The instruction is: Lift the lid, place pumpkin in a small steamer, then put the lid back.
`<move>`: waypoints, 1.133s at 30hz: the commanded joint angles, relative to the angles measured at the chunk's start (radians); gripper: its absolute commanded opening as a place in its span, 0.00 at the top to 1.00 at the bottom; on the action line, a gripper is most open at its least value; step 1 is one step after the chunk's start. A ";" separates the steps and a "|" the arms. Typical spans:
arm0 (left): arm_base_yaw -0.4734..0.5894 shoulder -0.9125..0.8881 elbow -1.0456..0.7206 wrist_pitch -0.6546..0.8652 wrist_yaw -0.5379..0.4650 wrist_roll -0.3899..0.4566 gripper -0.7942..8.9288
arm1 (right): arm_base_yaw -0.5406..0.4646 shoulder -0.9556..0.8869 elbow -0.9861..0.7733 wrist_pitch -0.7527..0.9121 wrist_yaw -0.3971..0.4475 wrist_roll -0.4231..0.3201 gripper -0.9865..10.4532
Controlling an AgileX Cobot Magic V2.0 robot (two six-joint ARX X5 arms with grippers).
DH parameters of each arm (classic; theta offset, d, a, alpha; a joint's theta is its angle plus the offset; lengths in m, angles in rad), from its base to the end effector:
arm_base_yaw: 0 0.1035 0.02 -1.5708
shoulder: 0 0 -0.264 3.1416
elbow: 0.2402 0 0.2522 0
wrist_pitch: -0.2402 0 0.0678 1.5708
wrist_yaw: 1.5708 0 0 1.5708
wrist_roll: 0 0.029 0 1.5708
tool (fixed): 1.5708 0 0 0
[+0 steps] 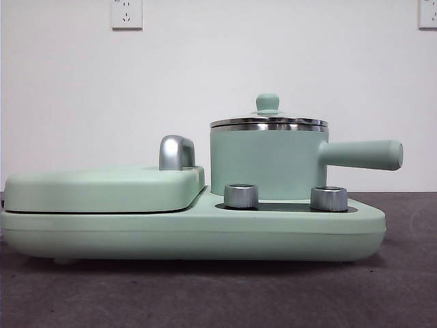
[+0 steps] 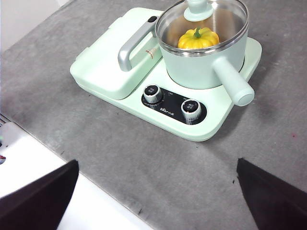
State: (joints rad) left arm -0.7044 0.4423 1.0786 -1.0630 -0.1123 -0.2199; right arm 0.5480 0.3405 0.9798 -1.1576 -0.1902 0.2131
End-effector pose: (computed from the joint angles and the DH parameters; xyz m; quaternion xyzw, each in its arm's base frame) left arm 0.0255 -0.0174 0.3703 -0.0190 0.2244 -0.2621 0.9384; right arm 0.0104 0.0128 0.3383 0.0505 0.2878 0.3199 0.9012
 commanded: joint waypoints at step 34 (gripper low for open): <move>0.136 -0.177 -0.167 0.071 -0.016 -0.079 0.91 | 0.006 0.003 0.009 0.006 -0.019 -0.031 0.90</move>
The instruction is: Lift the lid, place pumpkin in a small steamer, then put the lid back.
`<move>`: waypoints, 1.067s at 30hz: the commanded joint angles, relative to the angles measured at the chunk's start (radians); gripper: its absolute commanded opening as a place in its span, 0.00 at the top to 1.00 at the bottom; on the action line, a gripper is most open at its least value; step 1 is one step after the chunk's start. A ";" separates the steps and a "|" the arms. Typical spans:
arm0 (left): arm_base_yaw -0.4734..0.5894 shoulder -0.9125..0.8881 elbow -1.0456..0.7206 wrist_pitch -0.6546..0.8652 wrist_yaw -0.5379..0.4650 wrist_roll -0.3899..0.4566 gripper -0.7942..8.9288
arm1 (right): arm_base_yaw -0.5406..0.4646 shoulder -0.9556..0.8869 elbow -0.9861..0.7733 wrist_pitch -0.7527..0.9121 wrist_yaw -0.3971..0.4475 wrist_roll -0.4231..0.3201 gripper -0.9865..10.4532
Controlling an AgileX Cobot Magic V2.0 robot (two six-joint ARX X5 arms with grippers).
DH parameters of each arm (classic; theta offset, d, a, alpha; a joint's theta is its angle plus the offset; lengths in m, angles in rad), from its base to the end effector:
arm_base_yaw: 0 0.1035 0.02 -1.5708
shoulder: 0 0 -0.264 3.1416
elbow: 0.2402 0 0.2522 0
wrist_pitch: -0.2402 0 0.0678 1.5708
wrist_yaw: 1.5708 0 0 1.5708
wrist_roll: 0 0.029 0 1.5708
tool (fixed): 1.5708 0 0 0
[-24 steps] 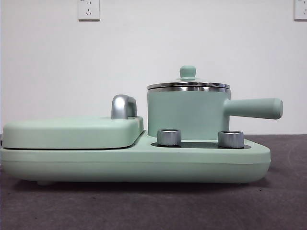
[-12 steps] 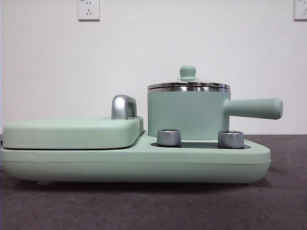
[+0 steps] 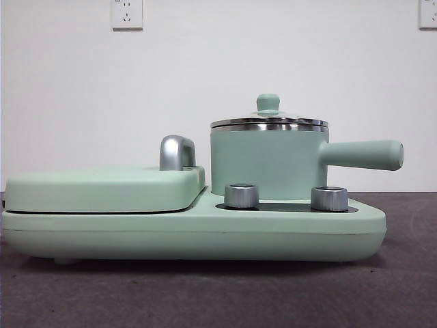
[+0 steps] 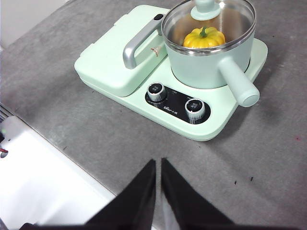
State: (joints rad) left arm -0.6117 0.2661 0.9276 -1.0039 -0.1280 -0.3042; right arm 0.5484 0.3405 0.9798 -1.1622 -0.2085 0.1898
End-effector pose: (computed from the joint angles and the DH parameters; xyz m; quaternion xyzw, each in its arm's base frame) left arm 0.0125 -0.0043 0.3383 -0.0841 0.1928 -0.2092 0.9550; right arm 0.0099 0.0131 0.3379 0.0415 0.2874 0.3312 0.8978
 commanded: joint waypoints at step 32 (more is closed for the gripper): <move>0.658 -0.263 -0.914 0.822 0.269 0.267 0.91 | 0.006 0.003 0.009 0.011 -0.001 -0.007 0.90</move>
